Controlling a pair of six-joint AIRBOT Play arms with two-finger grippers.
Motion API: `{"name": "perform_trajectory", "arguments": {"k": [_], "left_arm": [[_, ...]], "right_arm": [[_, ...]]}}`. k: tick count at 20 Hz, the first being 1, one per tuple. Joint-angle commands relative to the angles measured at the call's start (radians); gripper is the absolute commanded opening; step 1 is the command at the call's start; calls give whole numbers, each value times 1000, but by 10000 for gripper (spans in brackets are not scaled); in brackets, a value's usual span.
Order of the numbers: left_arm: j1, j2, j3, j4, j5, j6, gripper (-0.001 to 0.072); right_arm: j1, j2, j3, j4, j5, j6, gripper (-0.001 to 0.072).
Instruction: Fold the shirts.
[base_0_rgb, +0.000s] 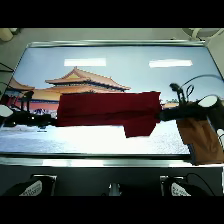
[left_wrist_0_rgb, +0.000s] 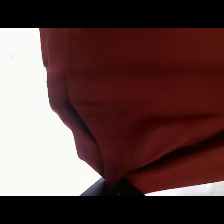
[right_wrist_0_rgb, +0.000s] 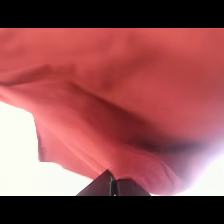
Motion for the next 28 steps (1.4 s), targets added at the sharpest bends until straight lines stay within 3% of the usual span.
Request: {"name": "perform_trajectory", "arguments": {"k": [1, 5, 7, 12, 13, 14, 15, 16, 17, 18, 21, 24, 28], "left_arm": [[0, -56, 165, -19, 29, -37, 23], [0, -322, 387, -113, 43, -40, 24], [1, -467, 504, -115, 25, -81, 25], [0, -686, 639, -132, -6, -121, 25], [0, -707, 641, -146, 0, -139, 54], [0, -721, 641, -169, 0, -154, 244], [1, -724, 642, -187, -1, -158, 567], [5, -721, 656, -184, -14, -157, 661], [14, -717, 683, -182, -40, -158, 661], [25, -708, 714, -182, -72, -157, 661], [45, -630, 768, -182, -103, -135, 660], [33, -530, 768, -183, -88, -130, 659], [-15, -427, 768, -182, -91, -111, 659]], "right_arm": [[0, -85, 248, -42, -38, 34, 16], [63, -356, 499, -39, -100, 47, 17], [90, -475, 589, -39, -151, 89, 17], [100, -624, 637, -77, -164, 140, 19], [100, -637, 637, -81, -163, 137, 20], [100, -644, 638, -81, -162, 135, 22], [100, -643, 638, -80, -162, 126, 75], [93, -636, 642, -80, -149, 110, 305], [79, -622, 653, -87, -113, 79, 606], [61, -608, 665, -112, -62, 66, 690], [-29, -610, 673, -182, 108, 77, 709], [-71, -664, 671, -136, 260, 93, 710], [-46, -727, 671, -19, 267, 95, 710]]}}
